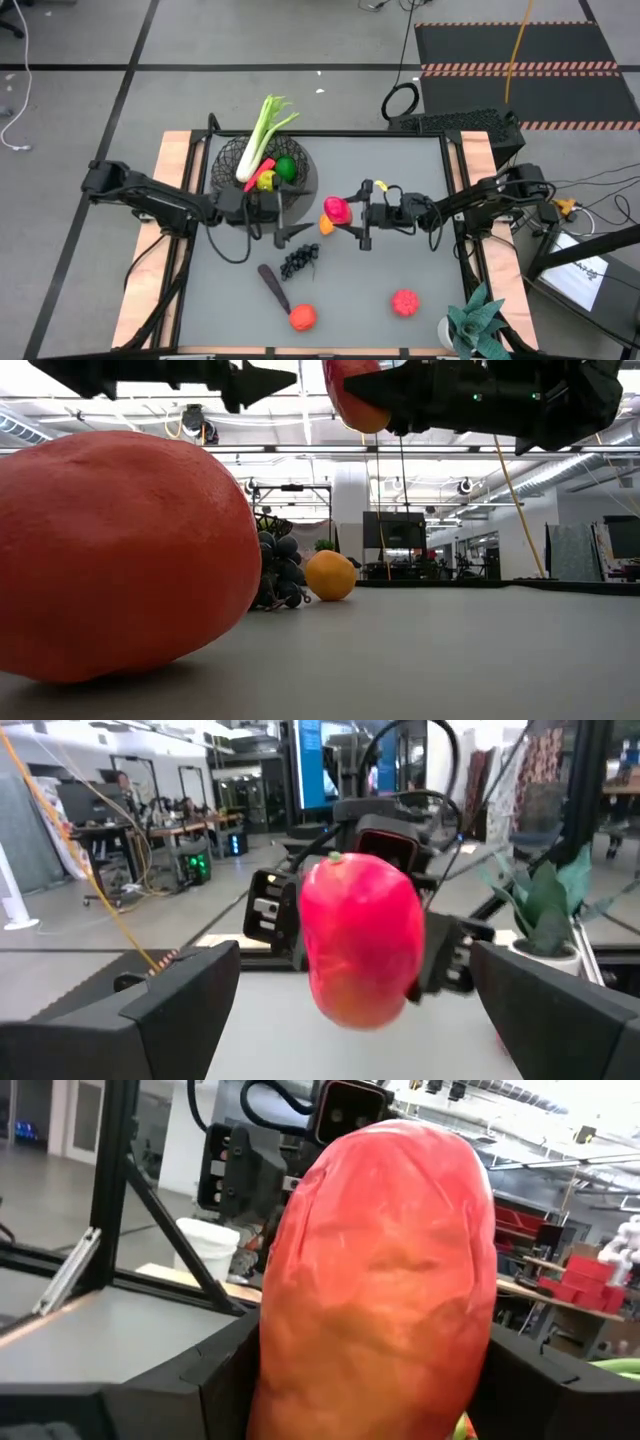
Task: Build produce basket
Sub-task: Put the red mango into the wire basket
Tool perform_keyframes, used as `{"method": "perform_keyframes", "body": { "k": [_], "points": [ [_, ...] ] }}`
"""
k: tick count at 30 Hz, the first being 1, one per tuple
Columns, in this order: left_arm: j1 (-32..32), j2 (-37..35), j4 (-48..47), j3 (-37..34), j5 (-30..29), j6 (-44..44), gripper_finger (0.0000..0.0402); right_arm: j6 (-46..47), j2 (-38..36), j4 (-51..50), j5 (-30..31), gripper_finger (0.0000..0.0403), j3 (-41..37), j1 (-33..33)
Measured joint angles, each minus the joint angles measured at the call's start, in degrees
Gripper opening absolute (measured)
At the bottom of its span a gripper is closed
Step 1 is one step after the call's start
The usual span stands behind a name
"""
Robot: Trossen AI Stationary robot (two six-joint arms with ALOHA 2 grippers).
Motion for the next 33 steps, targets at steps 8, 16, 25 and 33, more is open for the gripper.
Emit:
{"method": "perform_keyframes", "body": {
  "k": [8, 16, 25, 33],
  "points": [
    [1.0, 9.33, 9.32, 2.23, 1.62, -0.44, 0.0395, -2.2, 0.04, -1.5, 0.03, 0.027, 0.08, 0.06],
    [0.69, 17.59, 9.03, 8.98, 1.26, -0.73, 0.0393, -2.27, 0.02, -2.32, -0.01, 0.027, 0.08, 0.06],
    [0.5, 18.63, 9.34, 10.45, 1.04, 0.85, 0.0285, -1.93, 0.02, -3.88, -0.01, 0.027, 0.05, 0.06],
    [0.36, 17.82, 6.74, 10.42, 1.08, 2.2, 0.0249, 2.14, -0.01, -4.94, 0.17, 0.029, 0.03, 0.06]
  ]
}}
